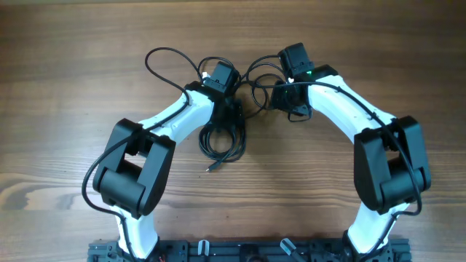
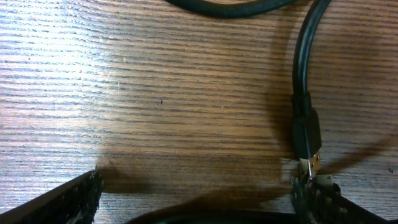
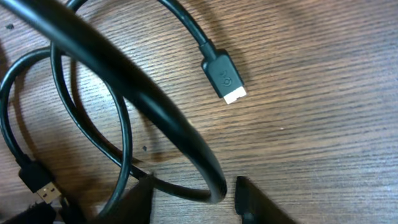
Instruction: Untangle cables
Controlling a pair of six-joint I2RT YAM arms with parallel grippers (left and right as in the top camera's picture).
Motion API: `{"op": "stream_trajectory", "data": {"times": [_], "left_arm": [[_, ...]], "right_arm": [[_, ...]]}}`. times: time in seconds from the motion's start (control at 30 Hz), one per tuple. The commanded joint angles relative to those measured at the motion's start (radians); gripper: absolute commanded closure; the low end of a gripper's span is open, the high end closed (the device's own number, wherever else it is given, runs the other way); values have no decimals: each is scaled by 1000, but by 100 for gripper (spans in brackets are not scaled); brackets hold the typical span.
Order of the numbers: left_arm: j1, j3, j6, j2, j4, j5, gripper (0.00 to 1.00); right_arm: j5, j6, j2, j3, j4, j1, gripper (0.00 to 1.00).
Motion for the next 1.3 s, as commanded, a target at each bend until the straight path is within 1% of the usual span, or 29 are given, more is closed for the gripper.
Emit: {"op": "stream_trajectory", "data": {"times": [0.0,0.03,0.07,0.1,0.13,0.2,0.27,0.33,0.57,0.67,0.87,1.0,1.1,1.13,1.17,1.27], "left_arm": [[-1,2,-17,19,-1,39,0],[-1,2,-17,19,-1,39,0],[-1,2,-18,19,-1,39,0],[-1,2,-17,19,-1,39,0],[-1,2,-17,19,0,38,0],[-1,2,-18,19,0,38,0],[-1,2,-17,19,0,39,0],[-1,2,-18,19,0,39,0],[-1,2,-18,19,0,39,0],[-1,2,-18,19,-1,39,0],[-1,2,-18,19,-1,39,0],[-1,2,-18,19,-1,39,0],[-1,2,-18,19,3,39,0],[-1,2,-18,19,4,39,0],[-1,2,-18,19,3,39,0],[-1,2,-18,19,3,39,0]], "right_arm": [[18,-2,18,-8,9,4,68],[18,-2,18,-8,9,3,73],[18,-1,18,-8,10,3,82],[16,3,17,-8,10,3,94],[-7,8,16,-8,13,3,96],[-36,8,1,-8,19,3,96],[-36,8,-52,-7,13,3,96],[-36,8,-128,-7,9,3,96],[-58,-2,-510,-7,-43,3,96],[-124,2,-625,-7,-28,3,96],[-146,50,-768,-7,27,3,96],[-146,55,-812,-7,99,3,96],[-146,134,-810,-7,184,3,96],[-146,153,-810,-7,227,3,96],[-169,204,-811,-7,322,3,96],[-194,234,-812,-7,473,3,96]]}}
